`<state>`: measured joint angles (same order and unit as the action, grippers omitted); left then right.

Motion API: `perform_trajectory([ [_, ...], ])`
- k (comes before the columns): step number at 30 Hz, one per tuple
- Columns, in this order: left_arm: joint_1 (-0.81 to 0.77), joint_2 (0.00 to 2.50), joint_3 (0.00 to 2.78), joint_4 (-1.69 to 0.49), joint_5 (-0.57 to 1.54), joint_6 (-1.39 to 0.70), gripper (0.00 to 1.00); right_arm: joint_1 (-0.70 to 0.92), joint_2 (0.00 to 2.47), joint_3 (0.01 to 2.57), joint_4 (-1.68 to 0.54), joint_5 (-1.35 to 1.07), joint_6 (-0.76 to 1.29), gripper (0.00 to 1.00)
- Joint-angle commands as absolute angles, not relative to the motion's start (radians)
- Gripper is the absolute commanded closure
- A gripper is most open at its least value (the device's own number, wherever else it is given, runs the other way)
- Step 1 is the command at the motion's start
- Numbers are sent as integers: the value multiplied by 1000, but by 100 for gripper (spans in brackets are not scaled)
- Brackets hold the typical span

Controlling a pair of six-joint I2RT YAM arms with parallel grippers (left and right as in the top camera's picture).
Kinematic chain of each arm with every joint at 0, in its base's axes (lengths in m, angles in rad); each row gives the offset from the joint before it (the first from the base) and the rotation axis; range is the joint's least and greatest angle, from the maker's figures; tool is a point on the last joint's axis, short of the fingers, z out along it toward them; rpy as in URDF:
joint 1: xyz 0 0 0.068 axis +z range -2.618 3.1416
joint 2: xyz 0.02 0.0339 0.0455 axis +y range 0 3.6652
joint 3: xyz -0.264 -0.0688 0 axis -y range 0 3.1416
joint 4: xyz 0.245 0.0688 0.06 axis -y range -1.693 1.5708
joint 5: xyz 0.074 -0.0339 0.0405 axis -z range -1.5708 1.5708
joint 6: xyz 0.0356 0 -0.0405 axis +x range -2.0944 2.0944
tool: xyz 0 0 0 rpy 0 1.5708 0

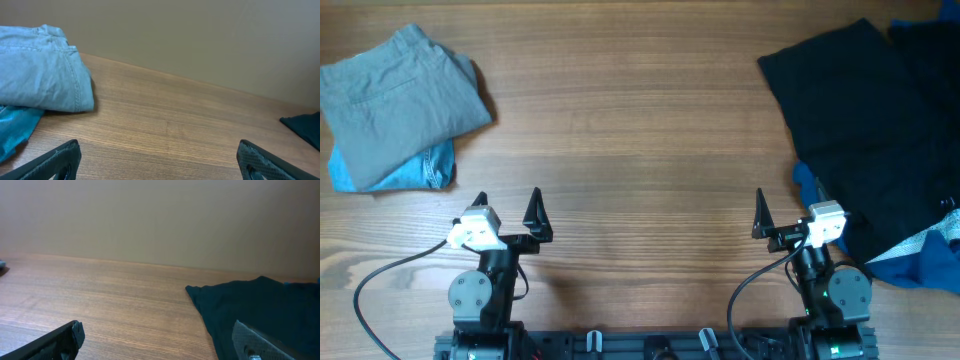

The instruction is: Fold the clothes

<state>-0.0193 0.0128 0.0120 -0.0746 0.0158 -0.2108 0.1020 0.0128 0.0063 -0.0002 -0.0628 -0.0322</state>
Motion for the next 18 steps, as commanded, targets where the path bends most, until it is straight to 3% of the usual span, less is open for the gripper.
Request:
perform_trajectory([
  [1,-15,8,6,-75,14,-191,0,103,7,5,2,-67,-46,0],
  [18,-15,35,7,-75,28,-245,0,103,7,6,2,-67,-46,0],
])
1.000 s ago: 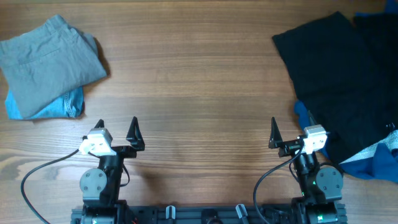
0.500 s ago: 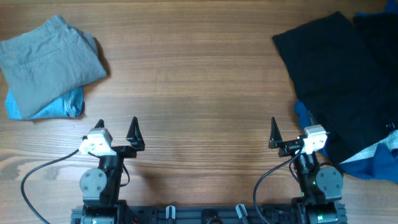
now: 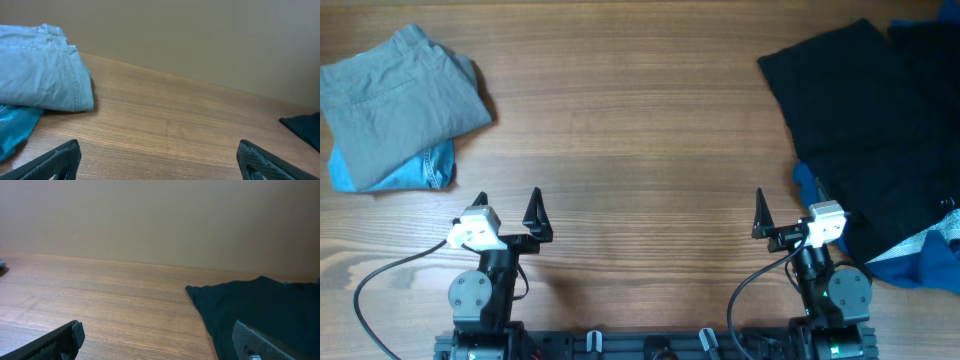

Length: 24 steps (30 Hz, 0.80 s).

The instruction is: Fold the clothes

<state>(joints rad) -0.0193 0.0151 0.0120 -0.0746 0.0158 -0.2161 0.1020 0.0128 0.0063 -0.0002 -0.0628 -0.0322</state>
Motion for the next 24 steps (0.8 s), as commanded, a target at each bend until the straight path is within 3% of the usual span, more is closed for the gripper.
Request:
perform_trajectory([
  [1,-15,52,12,-75,30,-267,0,103,7,6,2,-67,-46,0],
  [11,-15,418,276,-119,96,-271,0,103,7,5,2,-67,-44,0],
  [15,-15,628,469,-289,115,-270,0,103,7,6,3,-84,169,0],
  [18,-15,725,584,-372,161,-270,0,103,19,35,-5,-125,194,0],
  [24,-15,753,612,-410,168,-270,0,103,253,232,-29,-119,125,0],
])
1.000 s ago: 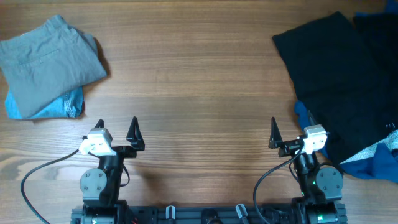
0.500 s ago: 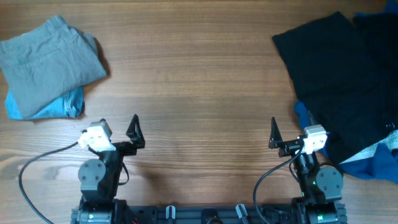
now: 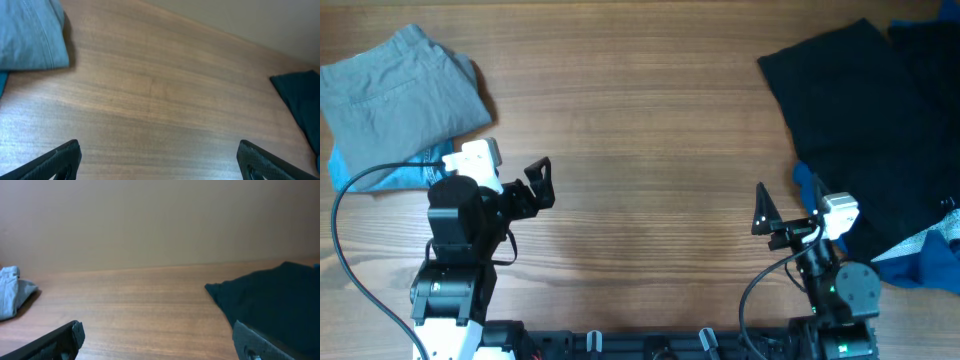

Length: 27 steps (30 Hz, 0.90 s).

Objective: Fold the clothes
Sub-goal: 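Reach the right gripper to the black trousers on the right pile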

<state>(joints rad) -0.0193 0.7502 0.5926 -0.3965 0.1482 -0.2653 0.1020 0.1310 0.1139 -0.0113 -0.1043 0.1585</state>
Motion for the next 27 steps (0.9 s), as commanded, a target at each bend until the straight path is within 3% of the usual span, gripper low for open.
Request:
perform_trajectory([
  [1,-15,753,612,-410,168,-270,0,103,315,277,-50,-111,103,0],
  [10,-15,753,620,-421,168,-271,0,93,1050,741,-494,-45,78,0],
  [13,-15,753,620,-424,168,-270,0,65,1191,741,-489,-40,51,0],
  [16,-15,753,620,-424,168,-271,0,-35,1287,740,-345,94,52,2],
  [20,-15,753,620,-424,168,-271,0,-111,1419,740,-144,113,44,24],
  [25,-15,755,620,-424,168,-270,0,-117,1590,740,89,115,-37,40],
  [27,-15,760,620,-432,168,-271,0,-117,1627,740,28,119,-78,45],
])
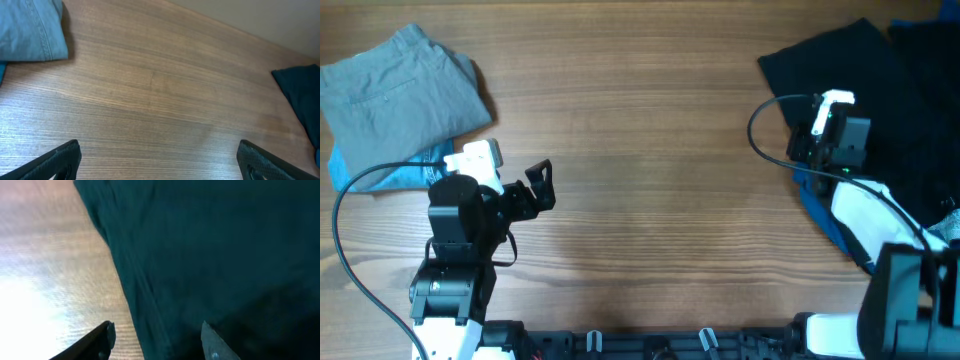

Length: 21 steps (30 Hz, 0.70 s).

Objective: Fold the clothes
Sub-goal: 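Reach the right gripper to the black trousers on the right pile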

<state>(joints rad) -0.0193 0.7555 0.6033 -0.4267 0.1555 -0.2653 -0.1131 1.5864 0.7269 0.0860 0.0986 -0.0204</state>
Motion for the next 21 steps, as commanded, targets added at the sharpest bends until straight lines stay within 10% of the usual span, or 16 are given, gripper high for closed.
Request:
perform_trajectory([
  [1,-15,760,620,-441,168,-271,0,-117,1627,740,-48,161,-36,45],
  [7,-15,775,620,-442,168,-271,0,-117,1600,740,-144,333,54,47],
  [13,-15,817,620,-442,192,-278,0,-117,1593,741,-165,347,56,93],
  [16,-15,818,620,-442,192,-278,0,-117,1510,747,-176,313,56,96],
  [21,-15,818,620,-442,192,-278,0,-116,1240,905,-239,-310,60,96],
])
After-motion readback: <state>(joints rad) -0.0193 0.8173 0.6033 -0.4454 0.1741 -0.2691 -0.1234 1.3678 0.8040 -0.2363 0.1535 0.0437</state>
